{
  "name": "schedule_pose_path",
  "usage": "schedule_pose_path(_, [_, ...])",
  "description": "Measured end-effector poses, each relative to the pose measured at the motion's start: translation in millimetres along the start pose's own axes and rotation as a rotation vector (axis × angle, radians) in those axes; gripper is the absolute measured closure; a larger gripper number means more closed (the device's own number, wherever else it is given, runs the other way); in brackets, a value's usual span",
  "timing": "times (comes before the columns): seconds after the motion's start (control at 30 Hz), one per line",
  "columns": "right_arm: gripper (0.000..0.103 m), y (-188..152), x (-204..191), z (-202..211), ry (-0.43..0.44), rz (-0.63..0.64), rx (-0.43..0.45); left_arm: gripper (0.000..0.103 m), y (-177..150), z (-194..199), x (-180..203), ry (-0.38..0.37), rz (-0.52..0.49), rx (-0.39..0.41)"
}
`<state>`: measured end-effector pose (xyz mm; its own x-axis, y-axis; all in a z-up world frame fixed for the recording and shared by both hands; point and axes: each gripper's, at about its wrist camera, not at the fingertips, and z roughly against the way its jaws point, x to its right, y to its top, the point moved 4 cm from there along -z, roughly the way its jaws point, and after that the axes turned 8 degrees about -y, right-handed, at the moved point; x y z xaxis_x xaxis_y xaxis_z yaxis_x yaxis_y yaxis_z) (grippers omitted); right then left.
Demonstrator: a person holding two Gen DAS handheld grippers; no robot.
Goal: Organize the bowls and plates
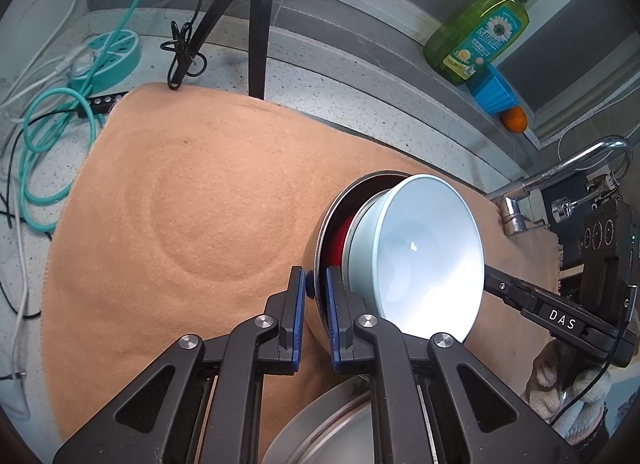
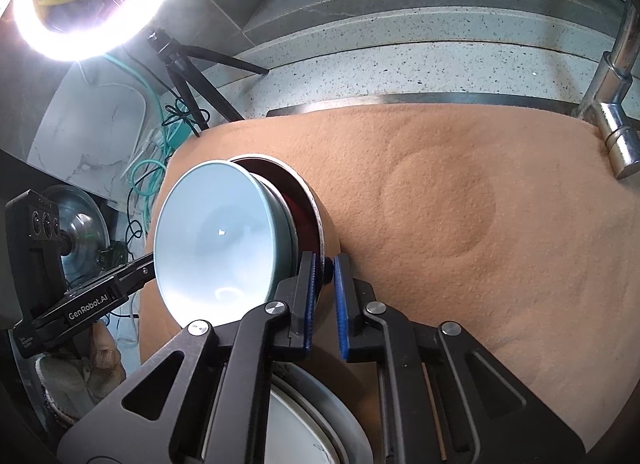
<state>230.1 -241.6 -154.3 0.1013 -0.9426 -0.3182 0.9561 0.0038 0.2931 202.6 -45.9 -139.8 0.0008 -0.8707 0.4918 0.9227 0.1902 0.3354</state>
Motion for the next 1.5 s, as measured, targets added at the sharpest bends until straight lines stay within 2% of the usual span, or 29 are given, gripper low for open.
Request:
schedule_pose_path(0.57, [0.094,-3.8,-2.9,11.7,-0.019,0.013,0.018,0.094,-1.4,9.0,8.7,0.006,-0.024,0.02])
schedule_pose_path(0.9, [0.094,-5.8,-8.1,43.3,-0.006,0.027,0.064,0.094,-6.3,31.6,22.2,-0.004,-0.042,0.051])
schedule_pose_path(1.5, [0.093,-57.6,-17.9,103.6,0.028,0.078,0.113,0.094,-48.1,78.4,45.8,-0.036,-0.083,0.097])
